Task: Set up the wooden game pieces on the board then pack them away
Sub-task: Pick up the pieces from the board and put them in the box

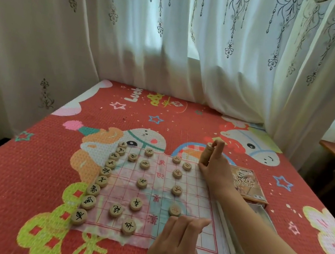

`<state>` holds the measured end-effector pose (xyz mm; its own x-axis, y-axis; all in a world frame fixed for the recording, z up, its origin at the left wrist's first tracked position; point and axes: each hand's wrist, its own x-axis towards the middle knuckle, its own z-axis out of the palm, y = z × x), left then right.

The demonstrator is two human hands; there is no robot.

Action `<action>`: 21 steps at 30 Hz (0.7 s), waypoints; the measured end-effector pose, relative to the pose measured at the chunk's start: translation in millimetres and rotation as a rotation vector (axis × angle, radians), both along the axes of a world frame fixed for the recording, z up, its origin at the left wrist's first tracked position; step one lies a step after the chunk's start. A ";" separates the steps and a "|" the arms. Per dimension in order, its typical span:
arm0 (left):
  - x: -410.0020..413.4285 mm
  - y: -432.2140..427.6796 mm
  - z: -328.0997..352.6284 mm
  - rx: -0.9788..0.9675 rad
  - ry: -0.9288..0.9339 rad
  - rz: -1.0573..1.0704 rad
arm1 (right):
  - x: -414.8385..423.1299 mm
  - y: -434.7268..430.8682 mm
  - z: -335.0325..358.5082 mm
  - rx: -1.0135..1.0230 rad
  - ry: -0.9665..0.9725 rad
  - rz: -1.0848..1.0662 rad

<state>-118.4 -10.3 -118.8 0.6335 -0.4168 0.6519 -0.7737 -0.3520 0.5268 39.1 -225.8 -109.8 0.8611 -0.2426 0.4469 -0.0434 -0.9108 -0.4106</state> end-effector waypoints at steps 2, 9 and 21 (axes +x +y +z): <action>0.4 1.2 0.7 -0.002 0.007 0.005 | -3.3 3.2 1.9 0.020 -0.019 0.018; 1.4 5.6 1.4 -0.009 0.020 0.058 | -19.2 8.4 8.3 0.130 -0.102 0.028; 3.1 7.8 -1.9 0.022 0.073 0.122 | -13.9 12.7 7.4 0.030 -0.015 0.042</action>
